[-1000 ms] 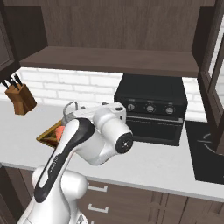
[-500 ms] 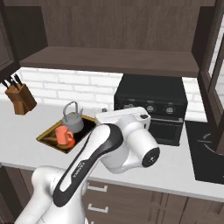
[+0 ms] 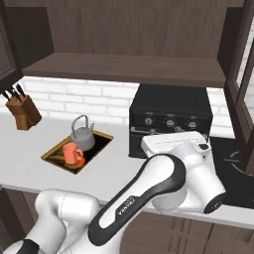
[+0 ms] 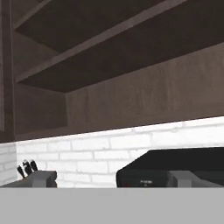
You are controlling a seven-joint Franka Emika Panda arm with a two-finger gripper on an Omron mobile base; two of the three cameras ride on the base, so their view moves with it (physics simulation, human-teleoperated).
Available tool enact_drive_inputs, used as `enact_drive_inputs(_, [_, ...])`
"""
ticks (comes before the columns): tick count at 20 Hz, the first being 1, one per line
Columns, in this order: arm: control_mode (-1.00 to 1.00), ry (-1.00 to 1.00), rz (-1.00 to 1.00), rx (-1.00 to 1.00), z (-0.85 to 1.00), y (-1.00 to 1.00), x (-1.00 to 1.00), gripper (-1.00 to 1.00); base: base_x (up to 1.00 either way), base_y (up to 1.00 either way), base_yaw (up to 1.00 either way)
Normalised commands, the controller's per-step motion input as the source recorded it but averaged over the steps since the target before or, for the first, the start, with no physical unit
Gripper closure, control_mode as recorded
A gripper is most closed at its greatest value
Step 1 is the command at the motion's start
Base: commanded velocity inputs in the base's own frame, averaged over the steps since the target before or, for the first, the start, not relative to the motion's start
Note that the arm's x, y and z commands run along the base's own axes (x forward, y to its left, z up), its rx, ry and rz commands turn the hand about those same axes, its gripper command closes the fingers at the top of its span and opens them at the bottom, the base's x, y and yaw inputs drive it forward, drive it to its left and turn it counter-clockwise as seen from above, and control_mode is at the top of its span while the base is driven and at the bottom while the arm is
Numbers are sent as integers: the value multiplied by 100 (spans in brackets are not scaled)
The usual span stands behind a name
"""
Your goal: Pick the kettle from the counter and place it on the tray. Then pick the mug from the cabinet and place it on the tray. Then close the cabinet doors.
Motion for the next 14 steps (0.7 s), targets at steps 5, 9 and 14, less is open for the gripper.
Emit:
enact_drive_inputs(5, [-100,-22,-3,6,1,-62,-54,-100,0,0,0])
enact_drive_inputs(9, [-100,-9,0,3,4,-49,-18,-100,0,0,0])
enact_drive_inputs(14, [-100,-5,0,1,-17,-21,-1,-100,0,0,0])
